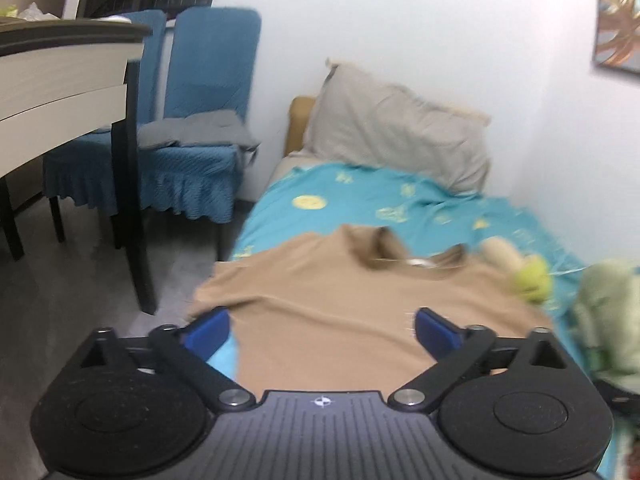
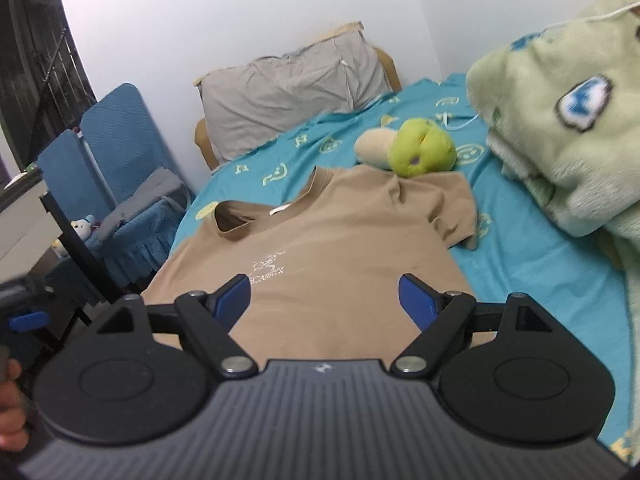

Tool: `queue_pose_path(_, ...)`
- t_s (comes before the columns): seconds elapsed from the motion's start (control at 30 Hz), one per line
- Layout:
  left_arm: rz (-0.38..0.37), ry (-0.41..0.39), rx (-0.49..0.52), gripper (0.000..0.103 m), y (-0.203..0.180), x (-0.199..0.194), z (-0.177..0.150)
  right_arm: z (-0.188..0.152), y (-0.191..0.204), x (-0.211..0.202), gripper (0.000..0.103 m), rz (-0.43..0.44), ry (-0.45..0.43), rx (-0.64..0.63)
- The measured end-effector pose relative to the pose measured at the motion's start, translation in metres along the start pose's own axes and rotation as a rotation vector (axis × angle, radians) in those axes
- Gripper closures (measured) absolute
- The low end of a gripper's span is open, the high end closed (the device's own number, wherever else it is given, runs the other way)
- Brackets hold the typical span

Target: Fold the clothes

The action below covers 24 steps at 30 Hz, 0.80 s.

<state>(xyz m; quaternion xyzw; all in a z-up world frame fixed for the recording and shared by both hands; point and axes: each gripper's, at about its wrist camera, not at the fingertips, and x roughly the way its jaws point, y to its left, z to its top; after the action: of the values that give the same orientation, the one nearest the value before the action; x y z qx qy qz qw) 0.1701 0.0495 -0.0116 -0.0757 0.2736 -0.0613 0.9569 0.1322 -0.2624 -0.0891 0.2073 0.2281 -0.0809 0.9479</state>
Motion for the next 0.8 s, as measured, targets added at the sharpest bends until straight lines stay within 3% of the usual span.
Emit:
queue_pose_path(0.17,-0.037,-0.06,0.039,0.0,-0.029,-0.043,-0.036,-0.001,-0.007,-0.023,0.02,-0.028,-0.028,-0.024)
queue_pose_path(0.37,-0.011,-0.049,0.053,0.0,-0.017,-0.041,-0.079,-0.005,-0.007,-0.035,0.02,-0.03,-0.054,-0.05)
queue_pose_path(0.8,0.011,-0.03,0.068,0.0,-0.008,-0.027,-0.092,-0.011,-0.003,-0.023,0.02,-0.059,-0.059,-0.065)
